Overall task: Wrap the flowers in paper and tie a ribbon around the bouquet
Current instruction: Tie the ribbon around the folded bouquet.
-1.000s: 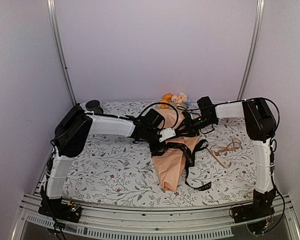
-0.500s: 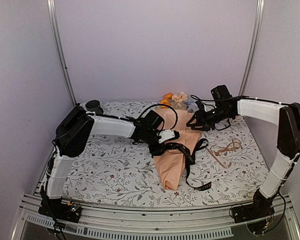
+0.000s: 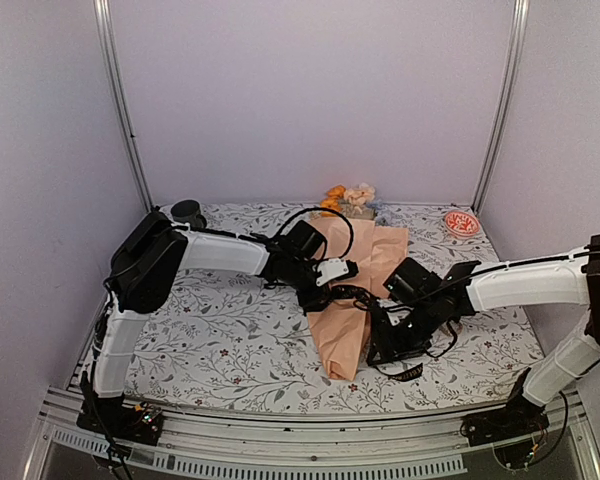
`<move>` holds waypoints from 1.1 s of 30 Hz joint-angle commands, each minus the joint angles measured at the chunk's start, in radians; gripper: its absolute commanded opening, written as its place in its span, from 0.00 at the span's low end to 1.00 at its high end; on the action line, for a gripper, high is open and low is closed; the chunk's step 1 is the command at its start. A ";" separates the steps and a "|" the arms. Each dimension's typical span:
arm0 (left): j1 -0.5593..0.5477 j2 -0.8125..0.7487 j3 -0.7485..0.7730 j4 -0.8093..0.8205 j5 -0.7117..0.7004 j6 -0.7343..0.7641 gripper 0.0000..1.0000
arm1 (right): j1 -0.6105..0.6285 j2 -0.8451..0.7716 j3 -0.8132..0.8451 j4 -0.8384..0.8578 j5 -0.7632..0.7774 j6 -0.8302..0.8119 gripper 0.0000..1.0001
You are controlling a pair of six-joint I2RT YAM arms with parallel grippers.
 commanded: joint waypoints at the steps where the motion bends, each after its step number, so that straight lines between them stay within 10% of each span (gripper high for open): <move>1: 0.011 -0.014 -0.028 -0.039 0.022 -0.009 0.00 | 0.076 -0.005 -0.042 0.109 0.113 0.059 0.60; 7: 0.013 -0.019 -0.028 -0.045 0.023 -0.009 0.00 | 0.118 0.062 -0.062 0.070 0.262 0.075 0.54; 12: 0.018 -0.027 -0.024 -0.050 0.011 -0.015 0.00 | 0.117 0.124 -0.049 0.034 0.301 0.064 0.02; 33: 0.101 -0.176 -0.108 -0.070 0.005 -0.026 0.00 | -0.478 -0.098 -0.021 0.074 0.156 -0.098 0.01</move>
